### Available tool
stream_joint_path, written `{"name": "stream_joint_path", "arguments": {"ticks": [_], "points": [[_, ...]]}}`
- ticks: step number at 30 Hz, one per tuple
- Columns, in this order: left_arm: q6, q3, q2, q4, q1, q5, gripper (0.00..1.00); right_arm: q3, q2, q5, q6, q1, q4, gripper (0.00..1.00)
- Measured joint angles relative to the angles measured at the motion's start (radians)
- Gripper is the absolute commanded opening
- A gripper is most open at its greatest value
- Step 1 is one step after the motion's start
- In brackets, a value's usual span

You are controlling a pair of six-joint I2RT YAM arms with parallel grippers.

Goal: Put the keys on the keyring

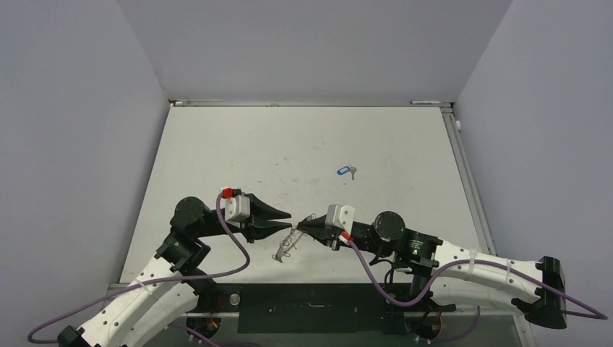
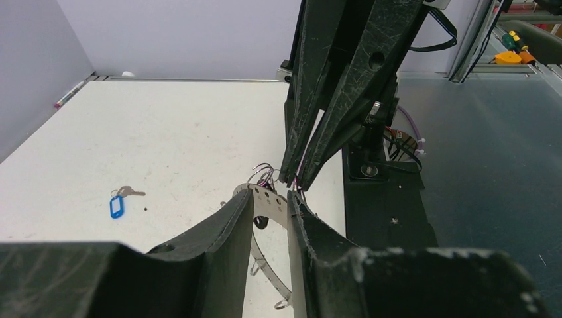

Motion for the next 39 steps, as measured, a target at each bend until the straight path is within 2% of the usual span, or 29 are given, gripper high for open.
{"name": "stream_joint_path", "arguments": {"ticks": [5,9,12,26,33,39], "points": [[0.000,0.000,0.001,0.000,-0.004,0.000,0.23,0.007,0.004,-0.003,0.000,0.000,-0.007,0.05],[-0.002,0.000,0.001,0.001,-0.006,0.000,0.34,0.010,0.009,-0.008,0.000,0.000,-0.011,0.05],[-0.003,0.000,-0.002,0.004,-0.006,-0.005,0.35,0.014,0.018,-0.014,0.000,0.001,-0.015,0.05],[-0.015,-0.013,-0.028,0.008,-0.006,-0.016,0.33,0.016,0.023,-0.013,-0.003,0.001,-0.015,0.05],[-0.069,-0.028,-0.052,0.058,0.008,0.001,0.33,0.031,0.024,0.013,-0.008,0.000,-0.015,0.05],[-0.091,-0.035,-0.049,0.082,0.016,0.004,0.28,0.036,0.024,0.019,-0.008,0.000,-0.014,0.05]]}}
